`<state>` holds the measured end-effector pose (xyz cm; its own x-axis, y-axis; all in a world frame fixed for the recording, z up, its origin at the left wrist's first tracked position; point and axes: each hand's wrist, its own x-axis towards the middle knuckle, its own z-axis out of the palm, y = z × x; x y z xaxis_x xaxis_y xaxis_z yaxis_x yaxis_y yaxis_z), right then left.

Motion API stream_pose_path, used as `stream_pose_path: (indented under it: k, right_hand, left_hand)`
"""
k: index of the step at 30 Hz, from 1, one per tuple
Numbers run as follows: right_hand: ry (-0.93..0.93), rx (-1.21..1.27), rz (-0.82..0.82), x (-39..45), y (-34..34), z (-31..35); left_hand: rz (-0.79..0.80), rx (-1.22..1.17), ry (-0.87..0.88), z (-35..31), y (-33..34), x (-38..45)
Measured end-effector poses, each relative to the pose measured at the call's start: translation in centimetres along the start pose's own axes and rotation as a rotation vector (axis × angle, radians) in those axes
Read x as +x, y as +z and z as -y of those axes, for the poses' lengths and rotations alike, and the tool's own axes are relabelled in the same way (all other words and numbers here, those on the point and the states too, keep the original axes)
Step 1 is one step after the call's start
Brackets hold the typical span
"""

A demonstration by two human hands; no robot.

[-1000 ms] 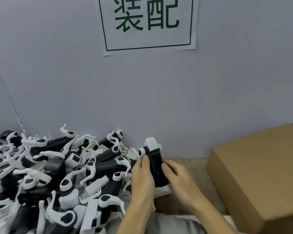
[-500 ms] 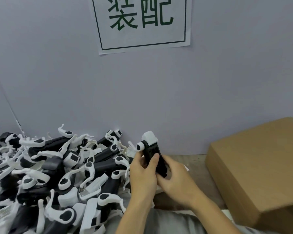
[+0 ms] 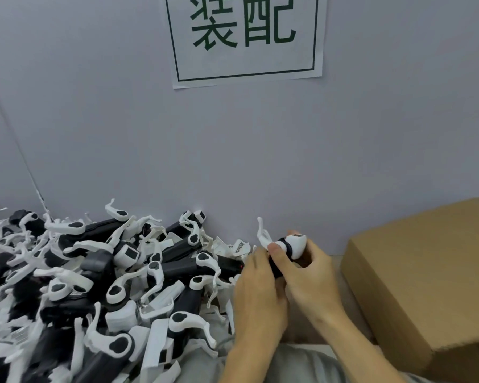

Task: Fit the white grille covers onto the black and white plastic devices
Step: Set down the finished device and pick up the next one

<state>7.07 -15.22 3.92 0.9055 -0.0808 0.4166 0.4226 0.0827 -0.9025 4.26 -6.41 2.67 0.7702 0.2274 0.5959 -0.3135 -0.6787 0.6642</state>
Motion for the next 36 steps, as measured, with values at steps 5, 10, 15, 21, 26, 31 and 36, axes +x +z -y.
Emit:
stream_pose_path:
  k: [5,10,15,21,26,31,36]
  right_hand:
    - [0.213,0.019,-0.088,1.3,-2.1,-0.8]
    - [0.417,0.006,-0.098,1.3,-2.9,-2.1]
    - [0.613,0.090,0.405,0.5,-2.5,-1.1]
    - [0.581,0.311,0.660,-0.1,-2.3,-0.7]
    - [0.414,0.238,0.497,0.2,-2.3,-0.9]
    - [0.436,0.185,0.570,-0.2,-2.0,-1.4]
    - [0.448,0.180,0.569,-0.2,-1.7,-1.7]
  left_hand:
    - [-0.176,-0.921,-0.597,-0.3,-2.0,1.9]
    - [-0.055,-1.360,-0.704,-0.6,-2.9,2.8]
    - [-0.092,-1.411,-0.730,-0.6,-2.7,2.9]
    - [-0.099,-1.086,-0.704,0.0,-2.0,2.5]
    - [-0.070,-0.957,-0.668,0.2,-1.3,1.9]
    - [-0.083,-0.938,-0.633,0.3,-0.5,1.2]
    - [-0.109,-0.967,-0.671,0.6,-0.3,1.1]
